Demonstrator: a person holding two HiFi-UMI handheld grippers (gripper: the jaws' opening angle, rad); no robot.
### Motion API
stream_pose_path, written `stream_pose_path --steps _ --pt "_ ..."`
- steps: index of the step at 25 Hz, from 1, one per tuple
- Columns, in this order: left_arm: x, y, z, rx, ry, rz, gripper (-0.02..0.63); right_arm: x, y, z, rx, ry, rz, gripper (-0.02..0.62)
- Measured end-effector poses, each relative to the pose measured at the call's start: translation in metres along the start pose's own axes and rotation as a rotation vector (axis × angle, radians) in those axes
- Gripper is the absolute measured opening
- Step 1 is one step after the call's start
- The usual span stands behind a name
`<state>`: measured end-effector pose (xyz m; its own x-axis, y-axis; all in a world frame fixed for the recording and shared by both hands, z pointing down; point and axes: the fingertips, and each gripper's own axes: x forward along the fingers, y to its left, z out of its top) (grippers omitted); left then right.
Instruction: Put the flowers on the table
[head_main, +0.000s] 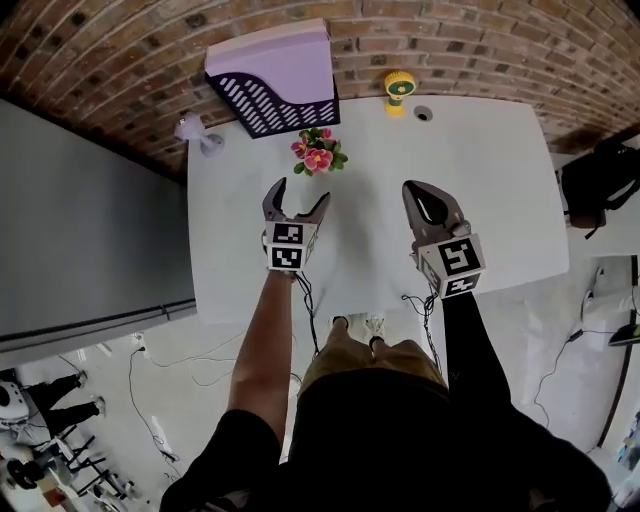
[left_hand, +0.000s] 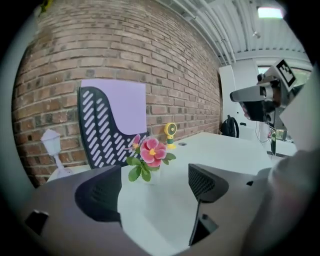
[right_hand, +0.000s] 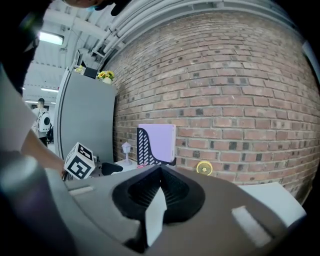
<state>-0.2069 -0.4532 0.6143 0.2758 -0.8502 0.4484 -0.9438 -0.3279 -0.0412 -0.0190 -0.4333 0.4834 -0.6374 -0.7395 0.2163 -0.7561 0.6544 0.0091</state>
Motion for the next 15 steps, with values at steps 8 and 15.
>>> stream_pose_path --steps 8,15 --pt "-0.067 -0.036 0.041 -0.013 -0.084 0.052 0.403 -0.036 0.002 0.023 -0.009 -0.071 0.015 0.000" --pt "-0.114 -0.072 0.086 0.020 -0.135 0.063 0.403 -0.061 0.003 0.042 -0.012 -0.121 0.025 0.000"
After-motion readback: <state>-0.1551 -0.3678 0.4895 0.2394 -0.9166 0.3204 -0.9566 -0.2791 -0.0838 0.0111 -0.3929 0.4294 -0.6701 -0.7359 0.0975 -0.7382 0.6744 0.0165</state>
